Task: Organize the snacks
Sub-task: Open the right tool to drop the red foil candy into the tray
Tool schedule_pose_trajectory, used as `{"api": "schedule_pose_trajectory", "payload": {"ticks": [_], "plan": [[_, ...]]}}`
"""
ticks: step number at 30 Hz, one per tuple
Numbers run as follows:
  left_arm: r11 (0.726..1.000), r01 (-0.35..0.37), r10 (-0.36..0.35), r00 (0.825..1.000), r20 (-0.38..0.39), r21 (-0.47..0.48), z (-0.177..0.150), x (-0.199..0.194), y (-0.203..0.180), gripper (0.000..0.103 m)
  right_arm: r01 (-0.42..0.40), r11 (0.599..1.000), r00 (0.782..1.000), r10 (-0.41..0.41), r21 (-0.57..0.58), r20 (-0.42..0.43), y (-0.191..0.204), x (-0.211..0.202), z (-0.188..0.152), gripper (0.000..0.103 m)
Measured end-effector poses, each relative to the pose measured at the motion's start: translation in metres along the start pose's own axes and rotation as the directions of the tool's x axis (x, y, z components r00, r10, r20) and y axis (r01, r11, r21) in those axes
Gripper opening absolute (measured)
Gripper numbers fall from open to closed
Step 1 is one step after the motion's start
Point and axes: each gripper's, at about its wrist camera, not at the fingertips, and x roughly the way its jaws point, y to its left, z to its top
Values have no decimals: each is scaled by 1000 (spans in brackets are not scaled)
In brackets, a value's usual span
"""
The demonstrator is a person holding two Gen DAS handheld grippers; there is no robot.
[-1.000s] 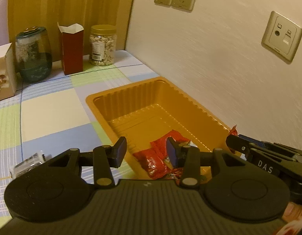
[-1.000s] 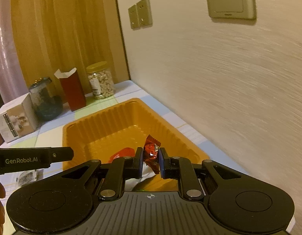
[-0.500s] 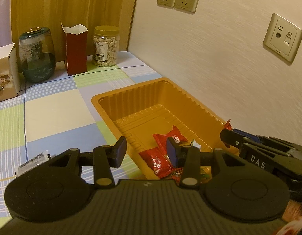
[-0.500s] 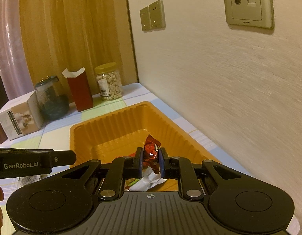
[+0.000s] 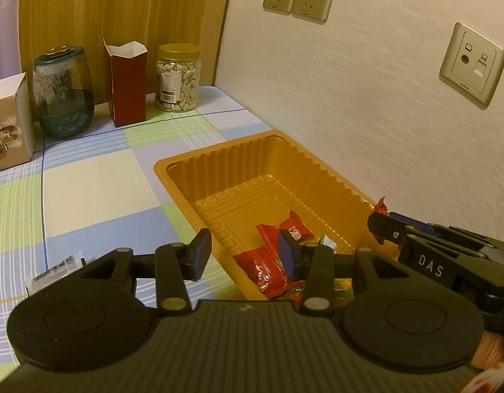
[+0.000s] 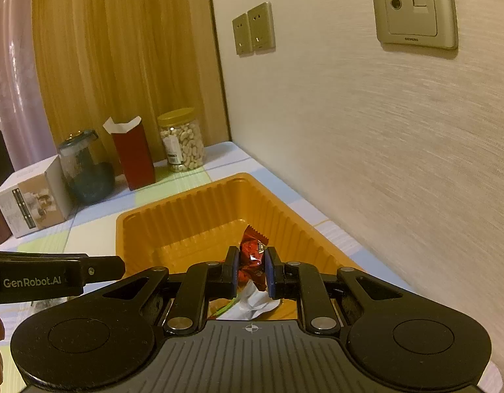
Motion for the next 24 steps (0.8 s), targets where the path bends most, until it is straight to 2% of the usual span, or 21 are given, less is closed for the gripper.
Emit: {"api": "schedule_pose_trajectory", "payload": {"ticks": [6, 8, 10, 12, 24], "plan": [[1000, -4, 4, 1000, -1, -2, -1, 0, 0, 40, -25, 1000, 1000, 25, 9, 0, 0, 4, 0, 17], [1000, -8, 8, 1000, 1, -5, 0, -1, 1, 40, -36, 999, 999, 37, 35, -12, -3, 7, -1, 23], [1000, -10, 10, 1000, 2, -8, 0, -1, 2, 40, -35, 996, 999, 36, 81, -14, -9, 8, -1, 60], [1000, -12, 12, 1000, 2, -7, 0, -2, 3, 40, -31, 993, 999, 32, 115, -7, -15, 6, -1, 62], [1000, -15, 15, 1000, 4, -8, 1, -5, 4, 41, 22, 994, 1000, -20, 111, -21, -17, 4, -1, 62]]}}
